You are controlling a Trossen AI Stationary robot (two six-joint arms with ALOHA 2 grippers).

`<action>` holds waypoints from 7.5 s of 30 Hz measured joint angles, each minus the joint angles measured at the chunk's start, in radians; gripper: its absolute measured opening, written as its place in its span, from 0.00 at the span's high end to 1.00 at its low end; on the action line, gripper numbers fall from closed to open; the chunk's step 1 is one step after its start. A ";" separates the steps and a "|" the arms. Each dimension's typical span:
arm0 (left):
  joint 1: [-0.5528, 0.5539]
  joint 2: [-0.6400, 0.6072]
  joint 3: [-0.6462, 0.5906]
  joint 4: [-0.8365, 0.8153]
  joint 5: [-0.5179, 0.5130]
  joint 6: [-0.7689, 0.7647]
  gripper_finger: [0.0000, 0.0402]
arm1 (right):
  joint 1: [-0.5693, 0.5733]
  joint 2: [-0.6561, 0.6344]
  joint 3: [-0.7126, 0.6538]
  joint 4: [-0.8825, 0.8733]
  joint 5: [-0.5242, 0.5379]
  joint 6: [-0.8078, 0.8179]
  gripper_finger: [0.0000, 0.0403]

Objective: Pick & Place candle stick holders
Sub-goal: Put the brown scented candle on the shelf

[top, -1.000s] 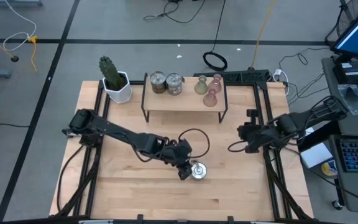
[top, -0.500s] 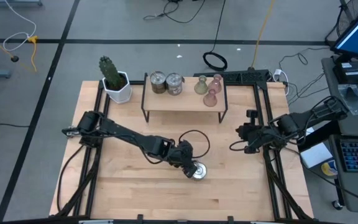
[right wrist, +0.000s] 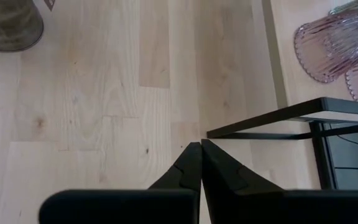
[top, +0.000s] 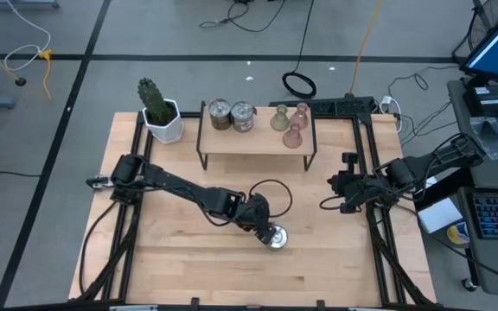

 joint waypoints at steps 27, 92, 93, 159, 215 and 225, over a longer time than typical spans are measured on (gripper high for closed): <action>0.018 0.039 0.002 0.053 0.021 0.001 0.97 | 0.000 0.000 0.000 0.012 0.003 -0.004 1.00; 0.062 -0.213 0.218 -0.659 -0.158 0.004 1.00 | 0.000 0.001 0.000 0.019 0.030 -0.056 1.00; 0.073 -0.226 0.218 -0.666 -0.167 0.002 1.00 | 0.000 0.000 0.000 0.018 0.030 -0.057 1.00; 0.583 -0.348 0.218 -0.736 -0.236 0.133 1.00 | -0.001 0.000 0.000 0.026 0.080 -0.105 1.00; 0.499 -0.399 0.267 -0.634 -0.126 0.216 0.80 | -0.001 0.000 0.000 0.025 0.078 -0.108 1.00; 0.220 -0.301 0.266 -0.547 -0.398 0.196 0.81 | -0.001 0.001 0.000 0.025 0.078 -0.109 1.00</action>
